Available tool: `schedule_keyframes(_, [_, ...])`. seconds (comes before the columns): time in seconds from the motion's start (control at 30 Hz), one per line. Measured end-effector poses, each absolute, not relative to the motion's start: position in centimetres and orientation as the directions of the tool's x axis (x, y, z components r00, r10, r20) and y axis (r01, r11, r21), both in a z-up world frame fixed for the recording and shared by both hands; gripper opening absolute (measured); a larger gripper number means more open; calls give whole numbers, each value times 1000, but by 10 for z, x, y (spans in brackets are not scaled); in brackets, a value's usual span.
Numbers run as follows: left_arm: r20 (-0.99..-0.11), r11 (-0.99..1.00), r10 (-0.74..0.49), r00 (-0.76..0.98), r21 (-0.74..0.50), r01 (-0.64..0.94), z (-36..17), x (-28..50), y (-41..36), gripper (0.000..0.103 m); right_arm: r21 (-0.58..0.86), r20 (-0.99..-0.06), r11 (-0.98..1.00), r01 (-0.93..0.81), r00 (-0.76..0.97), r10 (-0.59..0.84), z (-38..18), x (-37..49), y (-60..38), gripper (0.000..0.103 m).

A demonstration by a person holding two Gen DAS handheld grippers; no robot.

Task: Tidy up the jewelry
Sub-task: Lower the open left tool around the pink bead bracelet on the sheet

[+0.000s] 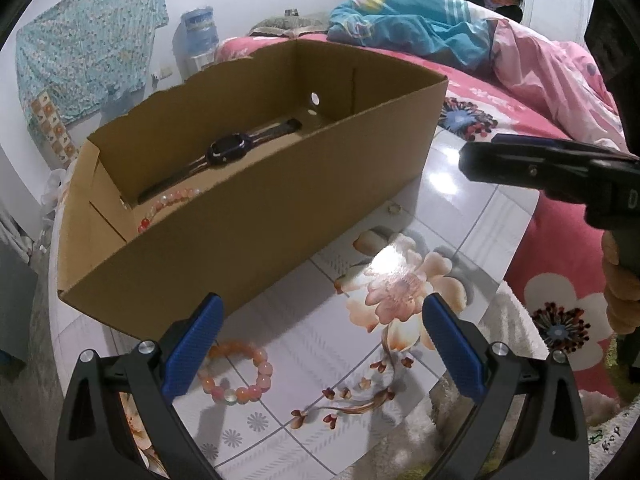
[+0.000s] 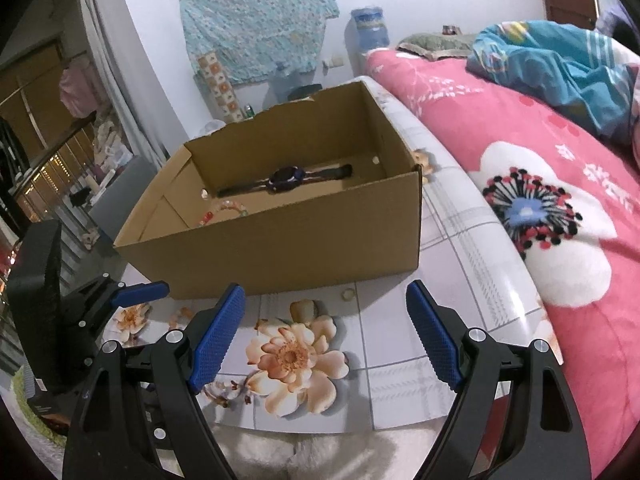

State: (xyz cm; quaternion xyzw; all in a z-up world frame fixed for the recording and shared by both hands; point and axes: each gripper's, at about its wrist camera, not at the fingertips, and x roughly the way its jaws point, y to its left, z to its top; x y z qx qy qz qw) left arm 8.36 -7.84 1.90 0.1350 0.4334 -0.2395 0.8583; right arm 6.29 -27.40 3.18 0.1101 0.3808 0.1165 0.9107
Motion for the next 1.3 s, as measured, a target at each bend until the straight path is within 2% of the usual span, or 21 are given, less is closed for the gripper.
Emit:
schedule_keyframes(0.3, [-844, 855, -245, 477, 44, 517, 6, 85, -77, 97, 295, -681, 946, -131, 666, 304, 29, 65, -272, 79])
schedule_keyframes(1.3, [-875, 860, -190, 445, 71, 505, -14, 92, -85, 97, 299, -691, 946, -125, 655, 306, 25, 66, -270, 79])
